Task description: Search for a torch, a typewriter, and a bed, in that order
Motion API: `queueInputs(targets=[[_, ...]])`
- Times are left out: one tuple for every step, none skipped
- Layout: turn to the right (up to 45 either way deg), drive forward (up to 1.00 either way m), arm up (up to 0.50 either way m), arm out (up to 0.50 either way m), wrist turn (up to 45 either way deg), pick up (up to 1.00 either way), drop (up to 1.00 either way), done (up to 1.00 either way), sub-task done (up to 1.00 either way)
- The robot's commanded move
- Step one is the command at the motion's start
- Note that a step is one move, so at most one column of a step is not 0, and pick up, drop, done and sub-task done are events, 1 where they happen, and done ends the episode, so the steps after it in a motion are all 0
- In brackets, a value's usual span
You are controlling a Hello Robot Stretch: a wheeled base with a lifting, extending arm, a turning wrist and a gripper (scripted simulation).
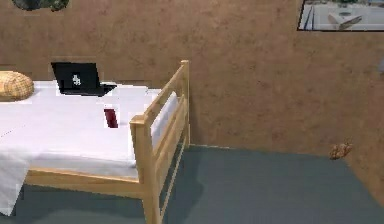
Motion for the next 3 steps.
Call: queueInputs(targets=[[0.0,0.10,0.00,0.00,0.0,0.00,0.00,0.00,0.00],[-39.0,0.00,0.00,0.00,0.0,0.00,0.00,0.00,0.00],[0.0,0.00,0.00,0.00,0.0,0.00,0.00,1.00,0.00]])
